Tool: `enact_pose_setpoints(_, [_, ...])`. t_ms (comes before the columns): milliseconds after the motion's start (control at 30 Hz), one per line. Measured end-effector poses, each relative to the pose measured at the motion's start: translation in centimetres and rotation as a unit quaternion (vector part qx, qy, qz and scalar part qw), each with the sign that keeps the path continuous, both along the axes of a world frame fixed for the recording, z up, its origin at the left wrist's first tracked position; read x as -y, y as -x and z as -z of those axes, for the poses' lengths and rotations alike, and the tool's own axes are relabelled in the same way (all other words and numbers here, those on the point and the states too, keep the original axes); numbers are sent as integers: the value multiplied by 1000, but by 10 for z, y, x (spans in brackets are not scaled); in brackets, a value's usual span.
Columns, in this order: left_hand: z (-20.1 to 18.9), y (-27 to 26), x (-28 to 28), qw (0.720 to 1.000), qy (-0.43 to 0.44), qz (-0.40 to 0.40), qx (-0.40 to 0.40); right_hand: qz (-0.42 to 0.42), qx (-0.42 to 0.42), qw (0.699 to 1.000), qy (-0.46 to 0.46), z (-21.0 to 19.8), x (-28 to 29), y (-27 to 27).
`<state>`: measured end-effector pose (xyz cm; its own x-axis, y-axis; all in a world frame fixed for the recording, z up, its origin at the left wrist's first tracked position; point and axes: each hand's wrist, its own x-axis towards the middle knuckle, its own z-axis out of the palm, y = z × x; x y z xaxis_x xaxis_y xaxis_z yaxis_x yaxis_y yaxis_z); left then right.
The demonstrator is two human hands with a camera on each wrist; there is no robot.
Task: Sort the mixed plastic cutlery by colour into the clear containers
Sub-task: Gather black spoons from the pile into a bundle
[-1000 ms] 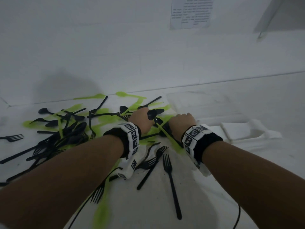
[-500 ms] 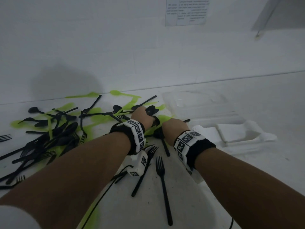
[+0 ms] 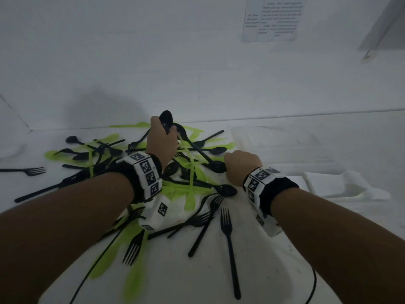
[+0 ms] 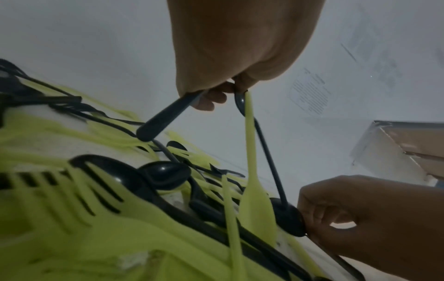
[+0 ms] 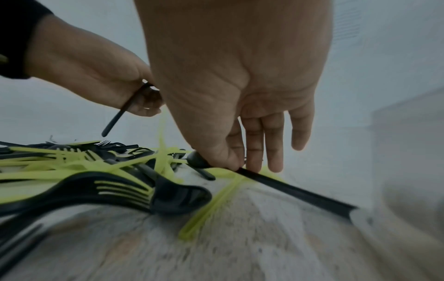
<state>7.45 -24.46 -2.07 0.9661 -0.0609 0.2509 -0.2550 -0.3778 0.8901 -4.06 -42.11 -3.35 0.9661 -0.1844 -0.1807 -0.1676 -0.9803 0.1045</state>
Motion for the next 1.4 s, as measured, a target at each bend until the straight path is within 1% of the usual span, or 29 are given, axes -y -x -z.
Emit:
enact_pose_setpoints(100, [-8, -1, -17, 998, 39, -44, 20, 25, 14, 999, -40, -5, -3, -4])
enact_pose_setpoints(167, [-13, -1, -27, 995, 73, -64, 21, 49, 57, 994, -82, -6, -7, -5])
enact_pose_setpoints(233, [-17, -2, -35, 992, 99, -74, 32, 60, 106, 984, -127, -7, -12, -7])
enact_pose_setpoints(333, [-22, -2, -42, 990, 110, -64, 63, 49, 139, 972, -185, -11, -21, -7])
enact_pose_setpoints(400, [-22, 2, -46, 991, 97, -49, 83, 55, 125, 961, -242, -10, -28, -5])
enact_pose_setpoints(433, [-21, 3, -49, 992, 90, -36, 80, 58, 99, 959, -258, -7, -32, -3])
enact_pose_setpoints(467, [-20, 5, -53, 994, 78, -24, 75, 45, 67, 964, -253, -3, -36, -2])
enact_pose_setpoints(533, [-13, 8, -62, 997, 56, 1, 48, 15, 10, 979, -204, 9, -40, -2])
enact_pose_setpoints(567, [-8, 8, -67, 998, 51, 14, 27, 12, -5, 983, -185, 14, -42, -2])
enact_pose_setpoints(667, [1, 14, -81, 997, 59, 44, -35, 11, -8, 986, -168, 20, -43, -3])
enact_pose_setpoints(733, [2, 22, -88, 990, 104, 57, -78, -3, -6, 988, -152, 16, -44, -3])
enact_pose_setpoints(800, [0, 29, -95, 985, 117, 68, -106, -14, 6, 991, -131, 11, -46, -3])
enact_pose_setpoints(867, [0, 33, -102, 988, 70, 87, -107, -23, 22, 993, -116, 6, -49, -6])
enact_pose_setpoints(933, [2, 34, -108, 989, -23, 106, -98, -18, 32, 994, -105, 1, -52, -10])
enact_pose_setpoints(1000, [3, 37, -113, 980, -121, 116, -104, -4, 44, 995, -87, -6, -55, -12])
enact_pose_setpoints(1033, [5, 37, -117, 974, -153, 125, -111, 3, 49, 996, -72, -9, -56, -12])
enact_pose_setpoints(1133, [10, 38, -127, 960, -183, 175, -121, 27, 75, 995, -57, -17, -60, -10])
enact_pose_setpoints(1300, [17, 33, -138, 948, -224, 201, -107, 76, 139, 974, -162, -20, -63, -5])
enact_pose_setpoints(1400, [17, 34, -138, 946, -262, 182, -65, 56, 171, 958, -224, -15, -66, -5])
